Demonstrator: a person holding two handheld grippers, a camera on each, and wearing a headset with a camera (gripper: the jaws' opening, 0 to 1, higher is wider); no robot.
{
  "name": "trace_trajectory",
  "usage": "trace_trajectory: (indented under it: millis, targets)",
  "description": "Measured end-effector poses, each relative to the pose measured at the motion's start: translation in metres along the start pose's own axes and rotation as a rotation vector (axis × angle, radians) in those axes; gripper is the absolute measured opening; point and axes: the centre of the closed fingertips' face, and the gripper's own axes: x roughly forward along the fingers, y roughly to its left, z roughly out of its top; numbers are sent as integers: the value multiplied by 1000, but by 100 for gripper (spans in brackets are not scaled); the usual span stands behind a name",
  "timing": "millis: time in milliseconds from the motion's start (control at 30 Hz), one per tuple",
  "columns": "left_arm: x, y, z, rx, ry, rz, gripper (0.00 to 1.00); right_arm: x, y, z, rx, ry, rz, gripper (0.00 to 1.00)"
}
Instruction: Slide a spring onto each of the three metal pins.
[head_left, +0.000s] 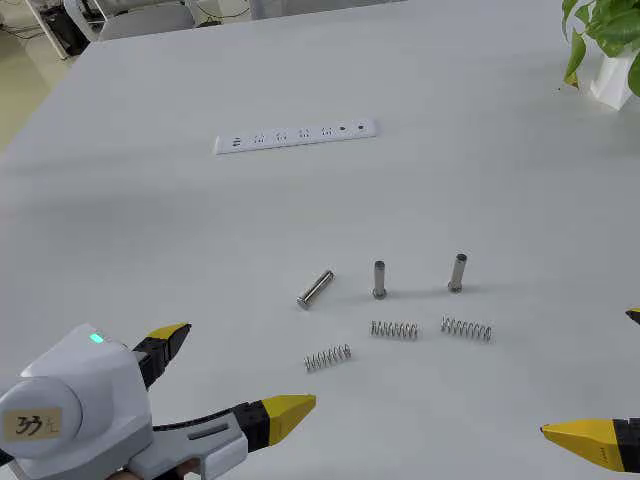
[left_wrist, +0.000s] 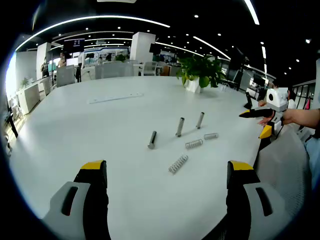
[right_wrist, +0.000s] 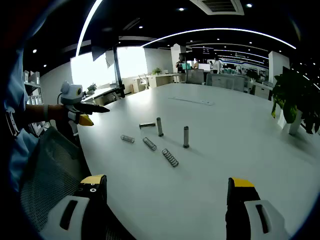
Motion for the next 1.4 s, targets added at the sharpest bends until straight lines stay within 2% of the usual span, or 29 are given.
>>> trace_trajectory:
  millis: [567, 867, 1200, 1300, 1400]
  targets:
    - [-3, 2, 4, 14, 6, 1, 99, 0, 2, 5, -15, -3, 8, 100]
    - [0, 2, 10, 29, -11, -4, 99, -4, 1, 8, -22, -17, -3, 100]
    - [5, 9, 13, 68, 21, -21, 99, -6, 1, 3, -24, -3, -5, 100]
    - [8, 10, 13, 91, 41, -33, 99, -5, 1, 2, -20, -2, -3, 100]
    - [13, 12, 13, 85, 55, -54, 99, -4, 1, 1, -18, 0, -2, 100]
